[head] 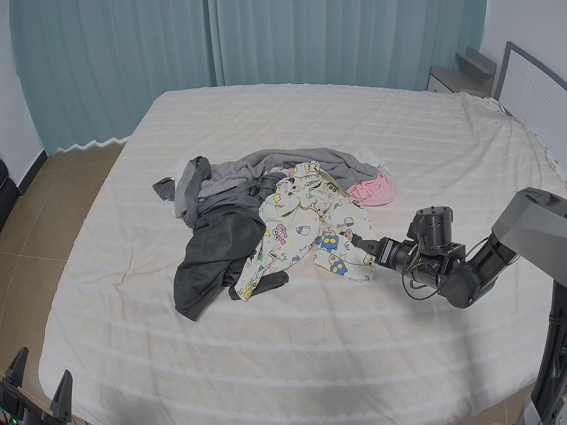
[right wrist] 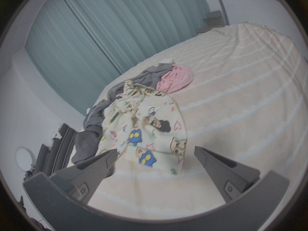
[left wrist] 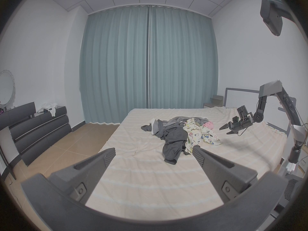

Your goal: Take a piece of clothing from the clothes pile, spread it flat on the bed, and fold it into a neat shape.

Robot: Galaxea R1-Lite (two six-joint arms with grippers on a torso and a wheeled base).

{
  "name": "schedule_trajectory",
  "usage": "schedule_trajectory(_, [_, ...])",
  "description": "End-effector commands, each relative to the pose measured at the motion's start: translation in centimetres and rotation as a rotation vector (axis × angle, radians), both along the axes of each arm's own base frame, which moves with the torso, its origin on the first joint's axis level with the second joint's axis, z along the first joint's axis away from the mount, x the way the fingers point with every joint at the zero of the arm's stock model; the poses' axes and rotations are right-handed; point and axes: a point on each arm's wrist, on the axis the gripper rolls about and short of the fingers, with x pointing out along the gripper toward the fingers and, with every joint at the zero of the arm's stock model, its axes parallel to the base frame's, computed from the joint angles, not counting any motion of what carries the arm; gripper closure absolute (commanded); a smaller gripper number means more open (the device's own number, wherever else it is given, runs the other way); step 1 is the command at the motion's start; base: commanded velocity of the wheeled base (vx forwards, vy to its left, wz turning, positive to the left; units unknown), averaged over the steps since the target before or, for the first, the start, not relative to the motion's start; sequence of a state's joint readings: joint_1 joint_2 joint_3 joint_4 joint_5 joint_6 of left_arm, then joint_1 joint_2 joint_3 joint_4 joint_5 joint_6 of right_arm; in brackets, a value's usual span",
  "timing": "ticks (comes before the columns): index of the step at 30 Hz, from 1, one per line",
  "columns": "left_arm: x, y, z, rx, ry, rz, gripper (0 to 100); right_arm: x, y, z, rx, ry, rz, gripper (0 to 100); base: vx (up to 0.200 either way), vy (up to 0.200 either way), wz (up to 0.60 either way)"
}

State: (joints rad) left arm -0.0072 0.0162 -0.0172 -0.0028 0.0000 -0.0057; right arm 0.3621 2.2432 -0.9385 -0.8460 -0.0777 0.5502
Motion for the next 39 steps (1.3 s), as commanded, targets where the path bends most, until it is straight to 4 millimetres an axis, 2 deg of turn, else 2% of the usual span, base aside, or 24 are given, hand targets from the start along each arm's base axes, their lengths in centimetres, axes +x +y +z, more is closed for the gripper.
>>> schedule_trajectory(1, [0.0,0.0,-0.4,0.0,0.004,0.0,0,2.1,0.1,-3.5,-0.027,0.036,-0.043,0,0.0,0.0,0.0])
schedule_trajectory(3, [0.0,0.0,-0.4,0.0,0.004,0.001,0,3.1,0.4,-4.6,-0.035,0.033,-0.057,0,0.0,0.0,0.0])
schedule_trajectory(9, [0.0,0.0,-0.4,0.0,0.004,0.001,0,4.6,1.1,-6.1,-0.033,0.025,-0.057,0,0.0,0.0,0.0])
schedule_trajectory(19, [0.0,0.0,-0.4,-0.002,0.004,0.001,0,5.2,2.1,-7.0,-0.028,0.018,-0.04,0,0.0,0.0,0.0])
schedule_trajectory(27, [0.0,0.0,-0.4,-0.002,0.004,0.0,0,5.2,3.8,-6.6,-0.014,-0.006,0.002,0,0.0,0.0,0.0])
schedule_trajectory(34, [0.0,0.0,-0.4,-0.002,0.004,0.0,0,6.5,4.6,-7.4,-0.009,-0.029,-0.005,0,0.0,0.0,0.0])
schedule_trajectory(35, [0.0,0.0,-0.4,-0.002,0.004,0.001,0,6.5,4.7,-7.4,-0.011,-0.028,0.0,100,0.0,0.0,0.0])
schedule_trajectory(39, [0.0,0.0,-0.4,-0.002,0.004,0.0,0,6.3,4.8,-7.2,-0.007,-0.035,0.001,100,0.0,0.0,0.0])
